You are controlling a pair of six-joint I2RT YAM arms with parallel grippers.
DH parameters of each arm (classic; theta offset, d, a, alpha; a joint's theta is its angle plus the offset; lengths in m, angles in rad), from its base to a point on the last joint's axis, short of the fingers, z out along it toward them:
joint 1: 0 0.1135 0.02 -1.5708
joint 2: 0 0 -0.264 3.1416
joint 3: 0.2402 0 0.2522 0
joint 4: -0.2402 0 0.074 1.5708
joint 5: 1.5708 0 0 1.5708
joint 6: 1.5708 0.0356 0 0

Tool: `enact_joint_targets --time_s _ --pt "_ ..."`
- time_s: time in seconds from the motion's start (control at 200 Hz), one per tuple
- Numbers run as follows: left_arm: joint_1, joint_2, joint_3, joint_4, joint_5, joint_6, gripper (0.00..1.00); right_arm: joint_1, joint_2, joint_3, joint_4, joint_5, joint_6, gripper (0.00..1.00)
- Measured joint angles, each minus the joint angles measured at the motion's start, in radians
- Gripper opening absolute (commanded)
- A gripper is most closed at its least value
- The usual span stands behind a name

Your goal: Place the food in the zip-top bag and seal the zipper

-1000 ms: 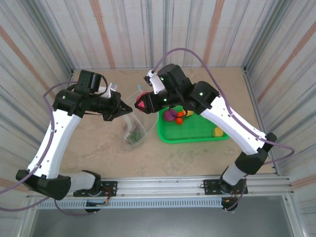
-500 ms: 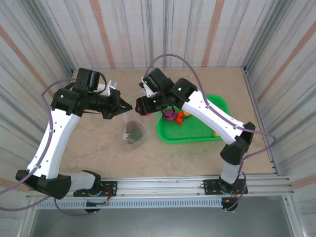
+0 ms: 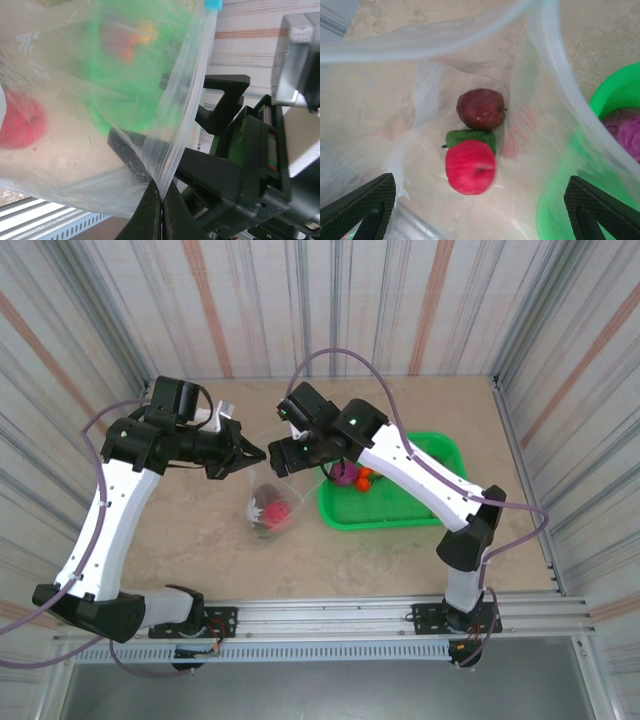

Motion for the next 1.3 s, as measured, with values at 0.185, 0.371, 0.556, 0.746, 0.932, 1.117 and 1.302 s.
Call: enact_joint_targets --time_s 0.185,0.371,0.556,0.746,0.932,1.117,1.302 --pt "0.009 0.000 0.000 0.000 0.003 0.000 0.00 -0.013 -0.093 -0.025 0.072 -0.051 -0.001 0.85" --pt "0.013 0.000 -0.001 0.000 0.003 0.000 0.00 -0.115 -0.257 -0.147 0.204 -0.140 0.009 0.82" --pt "0.013 0.000 -0.019 0.001 0.003 0.000 0.00 -0.256 -0.370 -0.328 0.289 -0.188 0.058 0.79" --pt "0.013 -0.002 -0.039 0.005 0.004 -0.001 0.00 -0.376 -0.435 -0.615 0.370 -0.235 0.118 0.75" --pt "0.013 -0.003 -0.047 0.008 0.008 -0.004 0.00 -0.460 -0.391 -0.741 0.349 -0.232 0.143 0.73" --pt "0.013 -0.008 -0.055 0.007 0.019 -0.004 0.00 -0.471 -0.277 -0.740 0.357 -0.212 0.121 0.71" --pt "0.019 -0.011 -0.058 0.005 0.029 -0.004 0.00 -0.471 -0.113 -0.728 0.374 -0.208 0.105 0.72"
